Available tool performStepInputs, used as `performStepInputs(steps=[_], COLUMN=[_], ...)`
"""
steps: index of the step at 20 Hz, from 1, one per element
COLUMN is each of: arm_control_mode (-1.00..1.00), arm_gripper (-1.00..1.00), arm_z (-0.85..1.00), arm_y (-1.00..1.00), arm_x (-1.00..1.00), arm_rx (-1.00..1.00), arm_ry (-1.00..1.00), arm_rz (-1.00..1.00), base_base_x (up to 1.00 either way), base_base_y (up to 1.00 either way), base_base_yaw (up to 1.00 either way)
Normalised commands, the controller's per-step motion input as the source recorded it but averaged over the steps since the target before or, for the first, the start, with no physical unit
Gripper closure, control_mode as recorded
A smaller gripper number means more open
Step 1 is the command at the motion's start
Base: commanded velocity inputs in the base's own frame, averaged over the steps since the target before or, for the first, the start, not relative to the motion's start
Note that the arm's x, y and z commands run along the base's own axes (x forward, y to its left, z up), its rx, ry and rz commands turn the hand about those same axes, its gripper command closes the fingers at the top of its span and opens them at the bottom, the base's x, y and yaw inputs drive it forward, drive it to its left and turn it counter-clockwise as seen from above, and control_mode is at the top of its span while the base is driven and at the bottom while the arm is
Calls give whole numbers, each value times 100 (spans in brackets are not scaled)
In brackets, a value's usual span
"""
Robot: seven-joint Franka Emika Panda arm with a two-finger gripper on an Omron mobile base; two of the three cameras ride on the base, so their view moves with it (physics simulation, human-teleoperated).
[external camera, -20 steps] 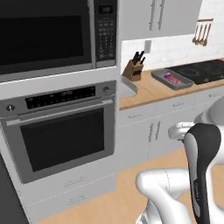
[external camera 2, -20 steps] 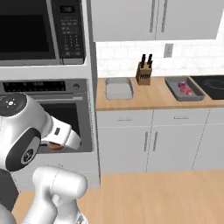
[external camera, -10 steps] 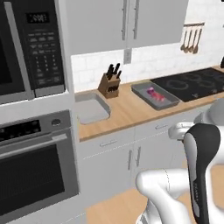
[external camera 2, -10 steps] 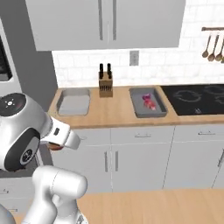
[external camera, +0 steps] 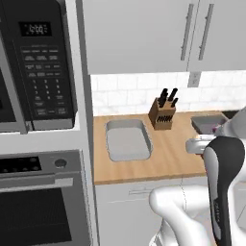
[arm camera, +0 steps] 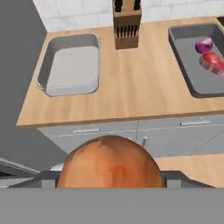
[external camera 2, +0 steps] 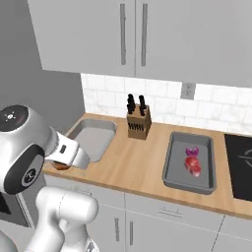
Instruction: Place one onion and one steak in each tupperware on the nearby counter, to pack two identical lunches.
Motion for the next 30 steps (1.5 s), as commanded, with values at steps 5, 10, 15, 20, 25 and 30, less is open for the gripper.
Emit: performStepInputs(steps=[5, 10, 15, 20, 25, 30], arm_control_mode=[-100, -100, -100, -100, -100, -100], arm_gripper=[100, 100, 100, 100, 100, 100], arm_z=[-46, -84, -62, -35, -31, -29], arm_y=[5, 6, 18, 28, 28, 15], arm_x=[60, 100, 100, 100, 100, 94], arm_rx=[0, 0, 0, 0, 0, 0], arm_ry=[12, 13, 0, 0, 6, 2], arm_rz=[32, 31, 2, -2, -1, 0], base_base_x=[40, 0, 0, 0, 0, 0], base_base_y=[0, 0, 0, 0, 0, 0], base_base_yaw=[25, 0, 0, 0, 0, 0])
